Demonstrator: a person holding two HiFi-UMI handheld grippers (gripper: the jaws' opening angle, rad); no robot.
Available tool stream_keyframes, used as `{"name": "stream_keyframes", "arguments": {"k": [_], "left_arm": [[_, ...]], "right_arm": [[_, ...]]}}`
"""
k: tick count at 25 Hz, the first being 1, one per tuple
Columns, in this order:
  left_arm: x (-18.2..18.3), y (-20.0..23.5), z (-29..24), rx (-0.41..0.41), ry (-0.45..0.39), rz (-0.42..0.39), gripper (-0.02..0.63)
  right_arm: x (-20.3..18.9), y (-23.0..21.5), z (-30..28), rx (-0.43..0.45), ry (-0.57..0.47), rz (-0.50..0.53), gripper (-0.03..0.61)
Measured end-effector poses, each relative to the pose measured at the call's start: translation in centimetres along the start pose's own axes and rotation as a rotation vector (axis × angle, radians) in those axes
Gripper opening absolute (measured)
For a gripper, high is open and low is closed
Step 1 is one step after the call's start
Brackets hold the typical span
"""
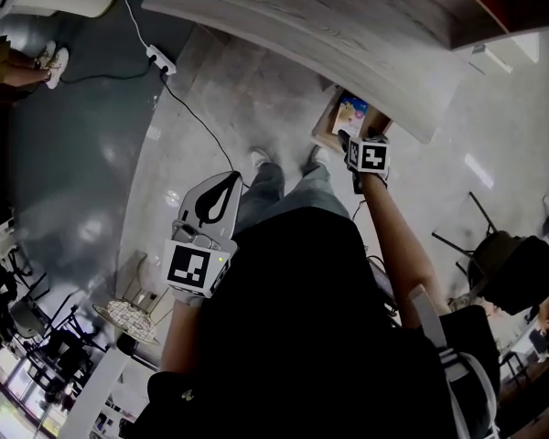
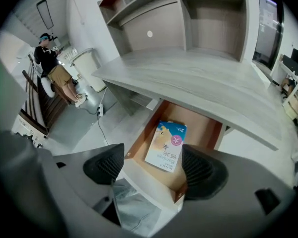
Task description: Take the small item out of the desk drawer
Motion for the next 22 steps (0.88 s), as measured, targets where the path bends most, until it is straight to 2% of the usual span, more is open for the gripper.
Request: {"name": "stream_keyframes", "arguments": {"k": [10, 22], "left_arm": [[-1.2, 1.0, 1.0, 0.048, 0.038, 0.016, 0.008], [-2.7, 1.8, 1.1, 0.084, 0.107, 0.052, 0.008]], "right_arm": [[-1.3, -1.5, -6.7, -0.098, 0.102, -0.051, 0.396], [-1.4, -2.8, -11.7, -0.221, 0.201, -0.066, 0.416]]}}
Point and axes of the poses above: the fingertips, and each gripper's own axes: z backward along the fingers, y to its left, x out of its top, the point moved 6 cm from there along z, backward along the fingers, and after that the axes turned 1 degree about z, right-handed, at the moved point
